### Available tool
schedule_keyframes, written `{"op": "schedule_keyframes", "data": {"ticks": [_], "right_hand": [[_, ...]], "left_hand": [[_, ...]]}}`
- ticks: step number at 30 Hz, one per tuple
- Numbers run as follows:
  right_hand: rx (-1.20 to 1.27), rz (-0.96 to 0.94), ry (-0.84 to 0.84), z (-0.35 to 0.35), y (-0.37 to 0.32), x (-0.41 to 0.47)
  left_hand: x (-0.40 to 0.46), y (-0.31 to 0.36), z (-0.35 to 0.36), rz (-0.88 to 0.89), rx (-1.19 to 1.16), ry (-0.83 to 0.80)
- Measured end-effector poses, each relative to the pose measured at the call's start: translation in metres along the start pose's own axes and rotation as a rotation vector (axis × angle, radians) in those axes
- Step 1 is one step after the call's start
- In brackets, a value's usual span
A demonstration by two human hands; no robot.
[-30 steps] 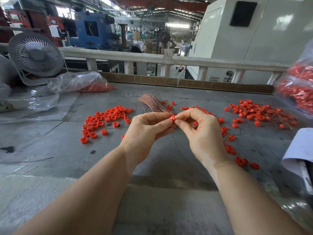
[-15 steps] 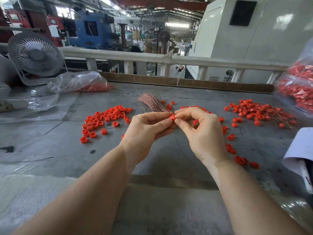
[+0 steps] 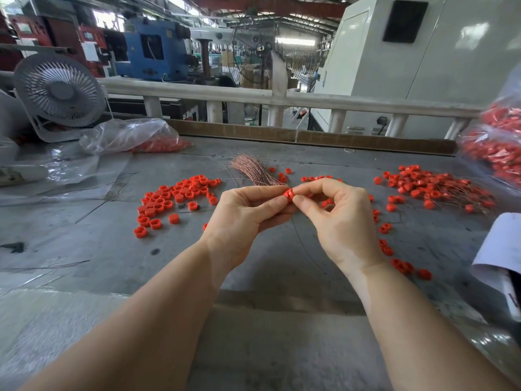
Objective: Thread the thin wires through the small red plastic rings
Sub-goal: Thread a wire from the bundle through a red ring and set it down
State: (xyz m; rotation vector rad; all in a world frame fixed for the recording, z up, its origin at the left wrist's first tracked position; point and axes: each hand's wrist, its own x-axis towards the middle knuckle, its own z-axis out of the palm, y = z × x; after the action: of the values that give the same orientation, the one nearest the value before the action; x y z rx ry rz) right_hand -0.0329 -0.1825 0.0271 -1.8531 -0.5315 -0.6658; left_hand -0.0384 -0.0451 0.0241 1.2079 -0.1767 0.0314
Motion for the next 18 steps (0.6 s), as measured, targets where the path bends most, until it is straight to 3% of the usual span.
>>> {"op": "schedule_keyframes", "data": {"ticks": [18], "right_hand": [[-0.033, 0.012, -0.017, -0.0004, 0.0029, 0.0003]], "left_hand": [[-0.0008, -0.0008, 0.0014, 0.015, 0.049, -0.003]]}}
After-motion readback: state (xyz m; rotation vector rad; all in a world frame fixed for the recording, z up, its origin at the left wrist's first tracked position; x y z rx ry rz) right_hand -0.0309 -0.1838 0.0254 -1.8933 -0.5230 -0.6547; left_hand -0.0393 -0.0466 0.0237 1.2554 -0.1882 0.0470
